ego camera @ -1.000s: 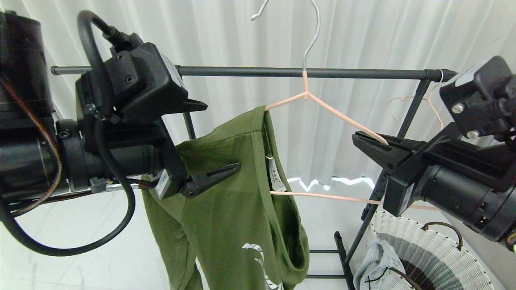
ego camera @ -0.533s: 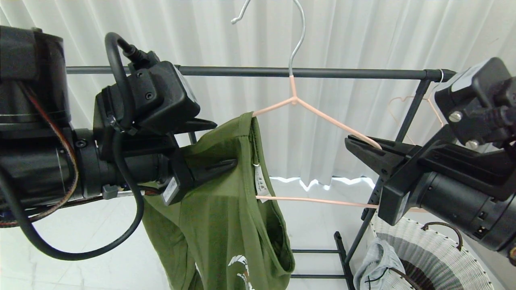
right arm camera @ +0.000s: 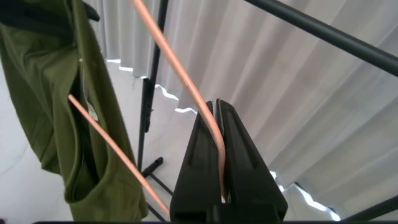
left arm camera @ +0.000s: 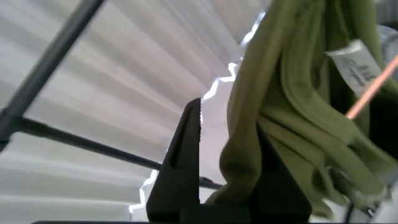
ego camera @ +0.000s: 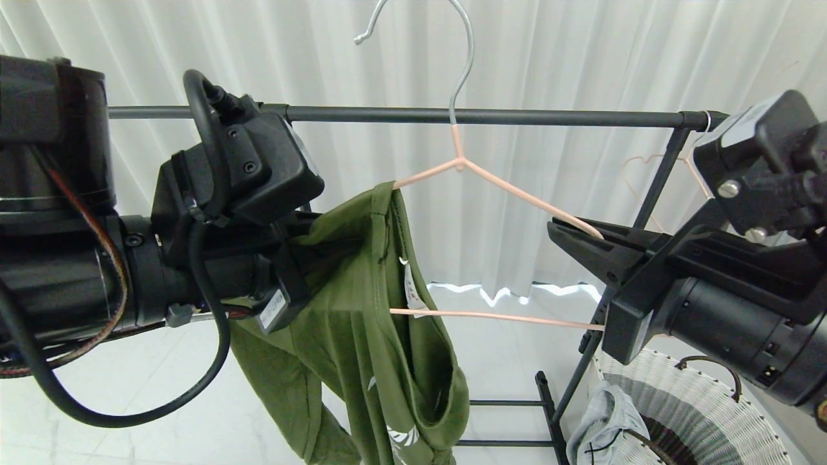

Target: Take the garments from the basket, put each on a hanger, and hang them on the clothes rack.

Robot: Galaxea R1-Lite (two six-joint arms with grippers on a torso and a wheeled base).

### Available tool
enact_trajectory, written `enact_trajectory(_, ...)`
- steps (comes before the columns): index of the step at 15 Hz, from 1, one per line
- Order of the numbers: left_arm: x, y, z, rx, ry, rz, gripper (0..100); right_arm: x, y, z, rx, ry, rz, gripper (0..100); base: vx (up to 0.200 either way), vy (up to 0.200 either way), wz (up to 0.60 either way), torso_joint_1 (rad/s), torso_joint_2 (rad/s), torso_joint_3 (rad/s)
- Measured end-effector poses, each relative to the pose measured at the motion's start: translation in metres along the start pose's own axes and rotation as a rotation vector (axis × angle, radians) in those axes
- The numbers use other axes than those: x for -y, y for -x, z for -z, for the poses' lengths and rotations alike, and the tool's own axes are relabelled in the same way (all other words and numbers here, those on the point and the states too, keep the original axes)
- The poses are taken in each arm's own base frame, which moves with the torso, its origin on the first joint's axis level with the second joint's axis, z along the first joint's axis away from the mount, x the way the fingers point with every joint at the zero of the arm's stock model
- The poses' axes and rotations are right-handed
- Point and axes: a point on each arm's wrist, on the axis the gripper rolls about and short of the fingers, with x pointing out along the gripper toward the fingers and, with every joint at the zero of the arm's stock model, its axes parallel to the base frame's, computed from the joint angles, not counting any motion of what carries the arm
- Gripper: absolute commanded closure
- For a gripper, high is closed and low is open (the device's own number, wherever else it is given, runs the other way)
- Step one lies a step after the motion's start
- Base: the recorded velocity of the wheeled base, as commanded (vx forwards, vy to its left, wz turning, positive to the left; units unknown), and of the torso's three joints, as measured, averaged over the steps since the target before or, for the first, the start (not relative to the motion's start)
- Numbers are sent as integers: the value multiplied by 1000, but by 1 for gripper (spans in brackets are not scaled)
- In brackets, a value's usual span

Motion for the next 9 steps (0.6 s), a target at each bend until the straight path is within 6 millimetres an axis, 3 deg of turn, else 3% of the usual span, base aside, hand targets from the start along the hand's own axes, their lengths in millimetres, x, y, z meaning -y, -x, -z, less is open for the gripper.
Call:
enact_trajectory(1,-1,0,0,-4,1,-24,100,0,0,0,2,-2,-2,0,0,0,0,0,0,0)
enact_trajectory(9,0,-7,8,-15,5,-221,100,1,3,0,2,10,3,0,0,0,0,0,0,0)
